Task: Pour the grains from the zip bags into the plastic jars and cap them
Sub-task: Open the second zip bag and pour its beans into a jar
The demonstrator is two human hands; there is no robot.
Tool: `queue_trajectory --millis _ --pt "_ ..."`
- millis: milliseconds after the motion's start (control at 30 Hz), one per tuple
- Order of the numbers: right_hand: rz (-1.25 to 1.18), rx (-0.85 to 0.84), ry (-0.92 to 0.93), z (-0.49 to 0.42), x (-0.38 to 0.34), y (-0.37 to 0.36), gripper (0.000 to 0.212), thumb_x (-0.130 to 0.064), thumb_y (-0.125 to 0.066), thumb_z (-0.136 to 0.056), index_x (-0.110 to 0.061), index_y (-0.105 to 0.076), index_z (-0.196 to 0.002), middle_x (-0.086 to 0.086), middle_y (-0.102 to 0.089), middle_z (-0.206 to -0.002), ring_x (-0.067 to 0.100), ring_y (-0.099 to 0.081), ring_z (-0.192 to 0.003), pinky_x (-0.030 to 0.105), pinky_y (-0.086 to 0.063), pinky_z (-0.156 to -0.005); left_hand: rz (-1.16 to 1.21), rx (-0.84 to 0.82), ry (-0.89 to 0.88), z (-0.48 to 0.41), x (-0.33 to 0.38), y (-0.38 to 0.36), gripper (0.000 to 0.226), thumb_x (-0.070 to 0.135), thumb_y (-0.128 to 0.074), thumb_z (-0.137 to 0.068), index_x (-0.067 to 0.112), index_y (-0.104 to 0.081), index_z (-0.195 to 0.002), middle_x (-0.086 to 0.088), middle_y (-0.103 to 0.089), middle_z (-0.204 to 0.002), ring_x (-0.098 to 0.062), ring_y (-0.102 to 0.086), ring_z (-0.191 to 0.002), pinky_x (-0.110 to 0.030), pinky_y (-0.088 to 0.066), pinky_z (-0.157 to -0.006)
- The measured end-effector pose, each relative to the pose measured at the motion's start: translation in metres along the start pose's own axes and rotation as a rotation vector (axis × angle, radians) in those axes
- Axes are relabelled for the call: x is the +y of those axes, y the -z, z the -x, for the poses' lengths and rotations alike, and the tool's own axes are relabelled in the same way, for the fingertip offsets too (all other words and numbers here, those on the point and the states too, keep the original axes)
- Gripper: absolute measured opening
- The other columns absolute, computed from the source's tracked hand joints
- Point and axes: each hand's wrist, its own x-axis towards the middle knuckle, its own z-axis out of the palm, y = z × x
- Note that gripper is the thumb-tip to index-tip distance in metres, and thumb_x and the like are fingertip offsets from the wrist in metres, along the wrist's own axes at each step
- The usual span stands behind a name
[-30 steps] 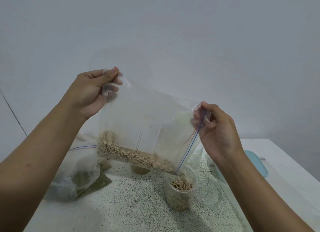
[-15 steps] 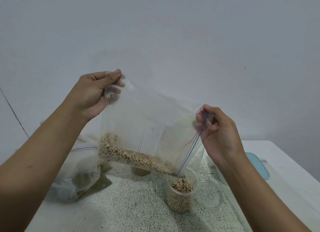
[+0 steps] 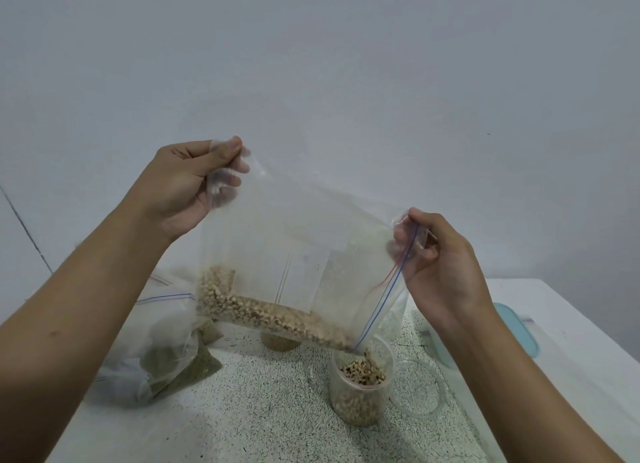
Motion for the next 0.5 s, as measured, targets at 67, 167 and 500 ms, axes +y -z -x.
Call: queue_trajectory --millis 67,167,500 --pt "-0.008 0.001 -0.006 0.0 0.0 -0.001 0.023 -0.007 -0.061 -0.093 -0.011 -0.063 -0.07 0.003 -0.058 -0.072 0.012 -0.058 -0.064 0.027 -0.043 -0.066 -0.002 -0.001 -0.001 0.0 0.002 0.0 0.019 0.035 -0.071 -0.083 0.017 -0.078 -0.08 0.005 -0.07 -0.075 -0.005 -0.059 -0.06 -0.02 -0.049 -0.061" --pt "-0.015 -0.002 -0.011 0.0 -0.001 -0.002 0.019 -0.007 -0.061 -0.093 -0.009 -0.062 -0.074 0.003 -0.058 -0.072 0.012 -0.058 -0.063 0.027 -0.042 -0.065 -0.016 0.0 -0.004 0.001 0.005 -0.001 0.021 0.034 -0.07 -0.083 0.015 -0.074 -0.088 0.005 -0.07 -0.075 -0.005 -0.059 -0.06 -0.02 -0.05 -0.061" --pt "-0.027 -0.036 -0.016 -0.002 0.001 -0.009 0.013 -0.008 -0.063 -0.091 -0.009 -0.059 -0.078 0.004 -0.059 -0.075 0.013 -0.058 -0.065 0.027 -0.042 -0.064 -0.011 0.003 -0.016 0.001 0.015 0.006 0.018 0.034 -0.07 -0.084 0.018 -0.079 -0.08 0.005 -0.07 -0.075 -0.005 -0.06 -0.059 -0.02 -0.051 -0.06"
